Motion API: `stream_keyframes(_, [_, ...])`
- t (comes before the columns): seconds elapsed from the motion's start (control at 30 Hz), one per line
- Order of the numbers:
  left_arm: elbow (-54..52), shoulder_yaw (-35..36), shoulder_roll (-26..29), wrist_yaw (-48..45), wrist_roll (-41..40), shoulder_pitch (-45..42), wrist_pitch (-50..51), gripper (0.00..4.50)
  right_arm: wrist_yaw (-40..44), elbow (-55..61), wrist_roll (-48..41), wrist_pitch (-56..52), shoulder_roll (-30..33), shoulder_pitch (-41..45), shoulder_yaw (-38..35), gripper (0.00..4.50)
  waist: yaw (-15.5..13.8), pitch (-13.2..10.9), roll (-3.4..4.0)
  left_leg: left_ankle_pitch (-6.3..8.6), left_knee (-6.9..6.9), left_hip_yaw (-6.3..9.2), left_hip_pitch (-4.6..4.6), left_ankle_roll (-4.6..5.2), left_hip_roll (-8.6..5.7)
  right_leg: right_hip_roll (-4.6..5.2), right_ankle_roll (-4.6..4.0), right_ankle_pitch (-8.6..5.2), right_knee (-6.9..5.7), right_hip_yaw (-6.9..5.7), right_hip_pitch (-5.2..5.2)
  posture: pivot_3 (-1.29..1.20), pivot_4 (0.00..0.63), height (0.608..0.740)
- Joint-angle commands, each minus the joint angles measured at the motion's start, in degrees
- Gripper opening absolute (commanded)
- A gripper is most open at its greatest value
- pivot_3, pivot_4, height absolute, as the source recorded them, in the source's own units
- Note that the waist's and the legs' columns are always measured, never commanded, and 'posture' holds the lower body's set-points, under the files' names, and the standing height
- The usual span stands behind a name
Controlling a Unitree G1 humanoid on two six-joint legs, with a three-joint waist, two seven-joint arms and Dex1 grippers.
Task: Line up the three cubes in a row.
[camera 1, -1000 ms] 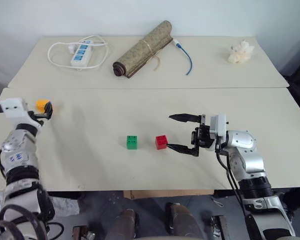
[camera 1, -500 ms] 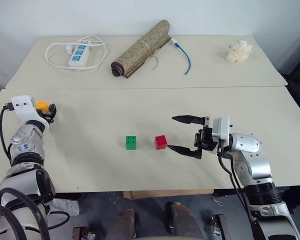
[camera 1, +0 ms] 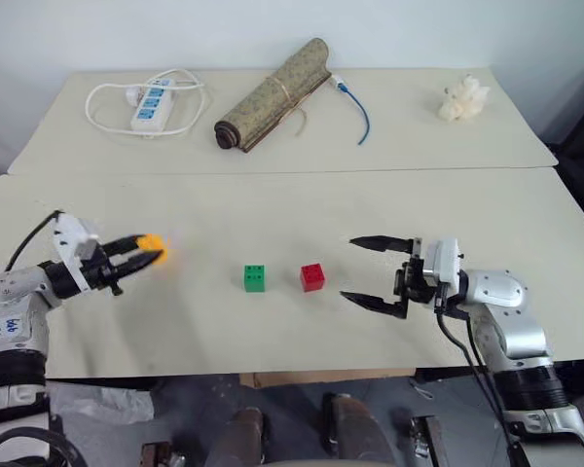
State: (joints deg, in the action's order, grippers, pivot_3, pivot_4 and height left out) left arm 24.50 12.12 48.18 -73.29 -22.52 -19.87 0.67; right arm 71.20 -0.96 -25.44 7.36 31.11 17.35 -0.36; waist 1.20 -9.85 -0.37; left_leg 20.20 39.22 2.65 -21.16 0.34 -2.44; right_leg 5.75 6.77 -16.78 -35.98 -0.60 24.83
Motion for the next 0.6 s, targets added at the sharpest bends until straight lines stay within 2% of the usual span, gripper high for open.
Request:
stream_keyframes(0.03, [-5.8, -4.9, 1.1, -7.4, 1.2, 0.7, -2.0, 1.50, 0.3, 2.4, -1.9, -0.3, 1.4, -1.8, -2.0, 4.50, -0.2, -0.1, 0.15, 0.00, -0.01, 0.03, 0.17, 0.00, 0.01, 0.00, -0.01, 0.00, 0.08, 0.05, -0.20, 0.00, 0.150, 0.740])
stream_keyframes(0.2, [1.0, -8.9, -4.2, -12.4, 2.9, -4.6, -11.3, 1.50, -0.5, 7.3, -3.1, -2.5, 3.5, -6.7, -2.9, 4.50, -1.2, -0.1, 0.20, 0.01, -0.02, 0.00, 0.22, 0.01, 0.03, -0.08, -0.04, -0.02, 0.05, 0.05, -0.20, 0.00, 0.150, 0.740])
stream_keyframes(0.4, [15.3, -11.0, -6.6, -14.6, 6.2, -13.3, -18.3, 1.50, -3.1, 12.1, -3.7, -4.6, 4.9, -11.0, -5.2, 4.50, -1.2, -0.1, 0.19, 0.00, 0.03, -0.02, 0.16, 0.06, -0.03, -0.23, 0.00, 0.01, -0.01, -0.31, -0.20, 0.00, 0.150, 0.740])
stream_keyframes(0.6, [22.9, -12.5, -7.3, -18.4, 7.1, -18.0, -20.4, 1.50, -5.6, 16.6, -4.0, -5.8, 5.2, -15.6, -6.5, 4.50, -1.2, -0.1, 0.19, 0.02, 0.03, -0.04, 0.14, 0.15, -0.10, -0.28, 0.03, 0.02, -0.01, -0.32, -0.20, 0.00, 0.150, 0.740])
